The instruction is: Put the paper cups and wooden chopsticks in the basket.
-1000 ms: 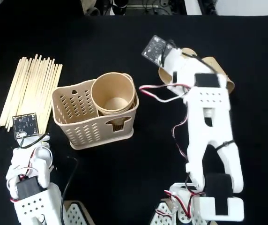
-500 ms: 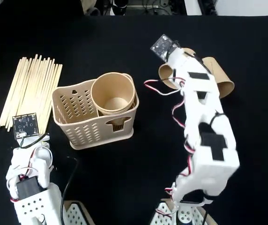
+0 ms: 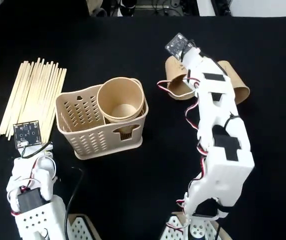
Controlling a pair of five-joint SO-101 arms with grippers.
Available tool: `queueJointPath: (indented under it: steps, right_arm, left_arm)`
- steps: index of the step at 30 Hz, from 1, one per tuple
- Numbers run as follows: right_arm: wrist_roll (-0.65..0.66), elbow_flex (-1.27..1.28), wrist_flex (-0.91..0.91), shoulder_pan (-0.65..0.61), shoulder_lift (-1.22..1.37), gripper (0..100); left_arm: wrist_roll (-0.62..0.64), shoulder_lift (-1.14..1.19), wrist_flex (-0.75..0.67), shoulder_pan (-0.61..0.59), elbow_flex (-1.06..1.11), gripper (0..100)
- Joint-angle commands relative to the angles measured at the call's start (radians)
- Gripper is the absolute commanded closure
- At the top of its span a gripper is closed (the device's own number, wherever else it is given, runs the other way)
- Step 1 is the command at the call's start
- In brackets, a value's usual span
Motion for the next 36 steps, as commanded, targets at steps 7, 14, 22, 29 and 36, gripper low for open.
queueJointPath:
  steps: [7,14,22,29,36]
  right_arm:
    - [-0.176,-0.022,0.298,0.006,-0.343,98.7]
    - [-0.296,-0.163,0.715,-0.011,-0.550,98.7]
    - [-0.341,-0.504,1.175,-0.155,-0.727,98.7]
    - [-0.460,-0.679,1.270,-0.365,-0.826,98.7]
    - [-0.473,-0.564,1.264,-0.539,-0.828,98.7]
  left_arm:
    - [-0.002,-0.009,-0.018,0.013,0.018,97]
    - [-0.002,-0.009,-0.018,0.013,0.018,97]
    - [-0.002,-0.009,-0.018,0.013,0.018,97]
    - [-0.002,-0.009,-0.018,0.013,0.018,97]
    - [-0.002,-0.009,-0.018,0.013,0.018,97]
